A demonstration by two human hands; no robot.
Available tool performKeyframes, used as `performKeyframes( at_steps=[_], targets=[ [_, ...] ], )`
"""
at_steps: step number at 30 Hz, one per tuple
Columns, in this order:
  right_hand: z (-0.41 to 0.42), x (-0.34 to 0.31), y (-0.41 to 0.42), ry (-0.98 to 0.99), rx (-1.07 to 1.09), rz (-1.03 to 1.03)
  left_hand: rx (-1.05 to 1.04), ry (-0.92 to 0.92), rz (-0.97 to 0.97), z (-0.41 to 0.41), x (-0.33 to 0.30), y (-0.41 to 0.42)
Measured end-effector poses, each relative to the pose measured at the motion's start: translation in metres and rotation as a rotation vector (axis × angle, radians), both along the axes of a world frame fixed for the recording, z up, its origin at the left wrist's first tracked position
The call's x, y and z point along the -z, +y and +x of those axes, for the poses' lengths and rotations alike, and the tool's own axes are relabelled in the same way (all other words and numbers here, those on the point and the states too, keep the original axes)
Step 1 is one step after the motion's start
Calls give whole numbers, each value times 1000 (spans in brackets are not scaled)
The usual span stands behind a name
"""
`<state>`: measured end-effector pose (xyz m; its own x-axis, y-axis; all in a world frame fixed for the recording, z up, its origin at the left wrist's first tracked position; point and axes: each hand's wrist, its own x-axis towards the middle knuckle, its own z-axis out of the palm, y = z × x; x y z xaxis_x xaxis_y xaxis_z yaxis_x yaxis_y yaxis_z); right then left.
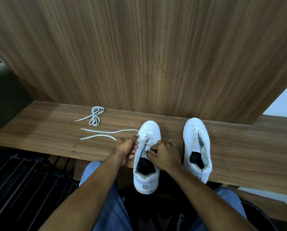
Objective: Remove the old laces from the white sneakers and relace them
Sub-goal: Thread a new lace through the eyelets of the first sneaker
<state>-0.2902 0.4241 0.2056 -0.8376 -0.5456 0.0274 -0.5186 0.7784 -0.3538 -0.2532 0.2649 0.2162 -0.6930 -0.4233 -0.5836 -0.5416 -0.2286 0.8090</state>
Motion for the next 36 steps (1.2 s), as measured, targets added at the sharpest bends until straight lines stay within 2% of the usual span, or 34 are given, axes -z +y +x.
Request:
performKeyframes(
  at_steps=[3,8,15,18,20,25,27,33,36],
  targets=[
    [0,0,0,11,-15,46,-12,55,-121,-2,8,15],
    [2,-5,0,3,-15,53,-36,118,-154,-13,-8,15],
    [2,1,0,31,-11,100,-557,484,282,-38,-65,-37],
    [1,2,-1,23,-4,94,-697,536,350,-39,-74,-53],
    [1,1,-2,3,4,76,-625,469,257,-35,-59,-49],
    [2,-4,-1,-57,28,38,-83,36,-25,-9,-7,-5],
    [2,-5,-1,-62,27,38,15,15,-87,-2,1,11],
    [3,-4,-1,-56,47,36,-85,136,-218,-13,0,13],
    [4,-6,-2,-83,48,19,-148,136,-253,-16,7,8]
  ],
)
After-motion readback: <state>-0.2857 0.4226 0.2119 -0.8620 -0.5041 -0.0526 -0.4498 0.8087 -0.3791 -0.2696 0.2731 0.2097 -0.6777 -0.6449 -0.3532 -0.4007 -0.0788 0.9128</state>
